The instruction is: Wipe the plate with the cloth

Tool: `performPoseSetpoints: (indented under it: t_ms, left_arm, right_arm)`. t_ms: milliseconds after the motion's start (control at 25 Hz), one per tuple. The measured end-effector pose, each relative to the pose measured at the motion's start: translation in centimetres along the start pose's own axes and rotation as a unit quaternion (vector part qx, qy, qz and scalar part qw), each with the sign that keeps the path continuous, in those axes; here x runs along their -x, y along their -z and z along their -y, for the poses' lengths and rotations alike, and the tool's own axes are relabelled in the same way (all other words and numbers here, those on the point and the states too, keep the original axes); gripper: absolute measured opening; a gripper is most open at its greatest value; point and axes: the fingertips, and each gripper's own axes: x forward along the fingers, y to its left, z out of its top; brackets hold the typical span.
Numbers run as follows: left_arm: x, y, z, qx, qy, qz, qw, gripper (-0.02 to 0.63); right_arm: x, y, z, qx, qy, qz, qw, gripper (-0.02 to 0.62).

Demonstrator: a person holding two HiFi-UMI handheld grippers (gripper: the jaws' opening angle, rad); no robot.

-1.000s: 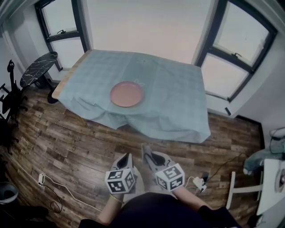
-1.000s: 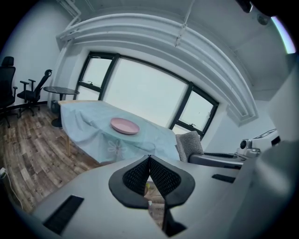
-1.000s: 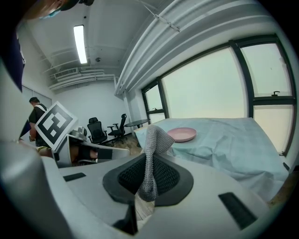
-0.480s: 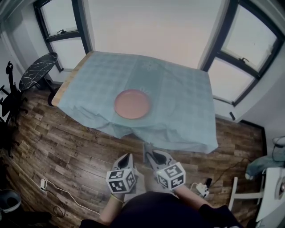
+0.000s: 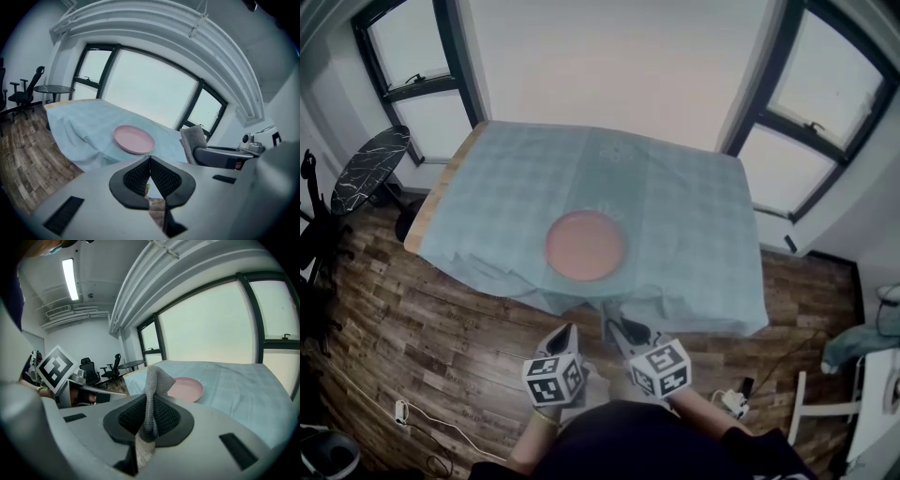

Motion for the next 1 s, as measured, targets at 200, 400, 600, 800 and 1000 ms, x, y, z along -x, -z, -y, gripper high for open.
performPoseSetpoints:
  t_ms: [200,400,600,800,1000]
  left_arm:
    - [-2.4,-2.2,-2.2,-0.008,0.006,-0.009,0.9999,0.014]
    - [-4.6,-4.2,-4.4,-0.011,0.011,-0.011,0.9998,0.014]
    - [-6.1,-5.8,-6.2,-0.011,0.011,-0.013,0.9998,0.014]
    - [-7.4,-6.5,-8.0,-0.010,0.009,-0.020,0.9997,0.014]
    - [-8.7,-6.9,-8.9,-0.006,0.003,-0.026,0.9996,0.014]
  right_arm:
    - [-2.9,-1.7,1.3,-0.006,0.014,0.005,1.000,0.034]
    - [-6.0,-3.1,2.2,-0.006,0.021,0.008,1.000,0.034]
    - [-8.7,-4.2,2.7,-0.002,0.021,0.005,1.000,0.034]
    - [-10.9,-4.7,3.2,0.000,0.026,-0.002,1.000,0.034]
    - [-11.9,-5.1,4.7,-0.004,0.036,-0.006,0.999,0.035]
